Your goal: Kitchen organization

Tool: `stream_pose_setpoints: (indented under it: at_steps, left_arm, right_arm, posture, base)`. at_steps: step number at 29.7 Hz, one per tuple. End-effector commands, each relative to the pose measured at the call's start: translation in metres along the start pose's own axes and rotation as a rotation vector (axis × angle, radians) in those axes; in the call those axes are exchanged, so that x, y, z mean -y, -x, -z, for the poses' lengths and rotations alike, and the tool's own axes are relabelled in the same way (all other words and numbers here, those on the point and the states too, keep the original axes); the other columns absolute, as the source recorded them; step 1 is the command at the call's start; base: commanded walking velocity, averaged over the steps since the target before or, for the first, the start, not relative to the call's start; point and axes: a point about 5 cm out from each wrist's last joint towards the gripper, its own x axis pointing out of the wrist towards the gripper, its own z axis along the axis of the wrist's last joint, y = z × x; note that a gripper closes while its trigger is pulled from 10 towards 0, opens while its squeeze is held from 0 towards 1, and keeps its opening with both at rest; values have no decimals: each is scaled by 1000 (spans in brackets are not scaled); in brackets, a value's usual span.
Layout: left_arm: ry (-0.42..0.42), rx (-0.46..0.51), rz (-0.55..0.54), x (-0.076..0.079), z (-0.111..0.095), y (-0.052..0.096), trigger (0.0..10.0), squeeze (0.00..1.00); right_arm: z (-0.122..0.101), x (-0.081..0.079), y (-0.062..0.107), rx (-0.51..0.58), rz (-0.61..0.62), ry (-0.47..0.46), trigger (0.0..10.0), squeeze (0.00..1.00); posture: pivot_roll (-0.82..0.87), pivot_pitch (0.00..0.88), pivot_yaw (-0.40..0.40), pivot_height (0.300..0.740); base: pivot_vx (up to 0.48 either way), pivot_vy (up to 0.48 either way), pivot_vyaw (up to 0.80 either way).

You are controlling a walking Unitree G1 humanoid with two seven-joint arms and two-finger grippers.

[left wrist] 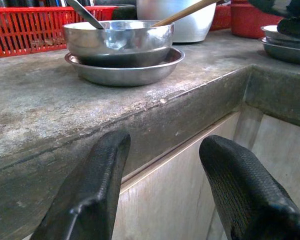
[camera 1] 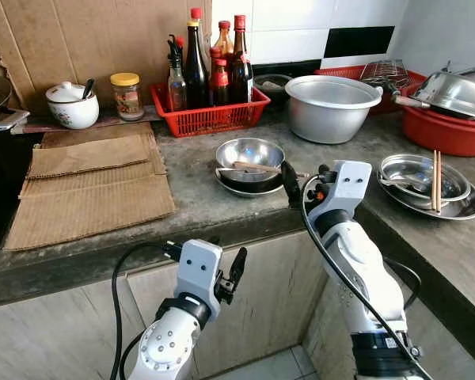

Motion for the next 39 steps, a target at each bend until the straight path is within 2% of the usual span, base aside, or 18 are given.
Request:
stream_pose_setpoints:
  at_steps: [1, 16, 18, 20, 21, 23, 25, 26, 27, 28, 37, 38, 39]
  left_arm:
    - [4, 23, 10, 2, -6, 1, 10000, 0]
    - [5, 26, 5, 2, -6, 1, 10000, 0]
    - [4, 25, 4, 2, -6, 1, 10000, 0]
    - [4, 26, 3, 2, -6, 1, 10000, 0]
    - [3, 25, 3, 2, -6, 1, 10000, 0]
    - [4, 25, 2, 2, -6, 1, 10000, 0]
    - [3, 25, 1, 2, -6, 1, 10000, 0]
    - [3, 25, 1, 2, -6, 1, 10000, 0]
    - [3, 24, 1, 2, -6, 1, 10000, 0]
    - [3, 22, -1, 1, -5, 1, 10000, 0]
    - [0, 18, -5, 1, -4, 0, 10000, 0]
    - [-1, 18, -6, 1, -4, 1, 10000, 0]
    - [-1, 17, -7, 1, -4, 1, 10000, 0]
  right_arm:
    - [-3, -2, -5, 16, -3, -16, 10000, 0]
    - [-4, -11, -25, 33, -35, -32, 10000, 0]
    - [-4, -14, -26, 32, -47, -38, 4784, 0]
    - [-3, -14, -27, 31, -49, -39, 4706, 0]
    - [-3, -15, -28, 32, -54, -41, 3686, 0]
    - [-2, -16, -28, 32, -60, -42, 3686, 0]
    - [-2, -17, -29, 32, -64, -44, 3255, 0]
    - [-1, -17, -30, 32, -65, -46, 3255, 0]
    - [-1, -17, -30, 32, -68, -39, 5451, 0]
    - [-2, -18, -31, 34, -72, -36, 10000, 0]
    - [-3, -20, -34, 35, -88, -34, 10000, 0]
    - [-2, -20, -34, 34, -90, -35, 6745, 0]
    - [-2, -20, -34, 34, -91, -35, 6745, 0]
  posture:
    - [26, 0, -65, 740]
    - [32, 8, -71, 740]
    - [31, 9, -70, 740]
    - [31, 9, -70, 740]
    - [31, 9, -70, 740]
    - [30, 12, -71, 740]
    - [30, 11, -72, 740]
    - [30, 11, -72, 740]
    - [31, 12, -72, 740]
    - [30, 12, -73, 740]
    - [30, 13, -74, 740]
    - [30, 13, -74, 740]
    - [30, 13, -74, 740]
  base:
    - [0, 0, 0]
    - [0, 0, 0]
    - [0, 0, 0]
    - [0, 0, 0]
    - [0, 0, 0]
    - [0, 0, 0]
    - [0, 0, 0]
    - [0, 0, 0]
    - [0, 0, 0]
    - [0, 0, 0]
    - [0, 0, 0]
    - [0, 0, 0]
    - [0, 0, 0]
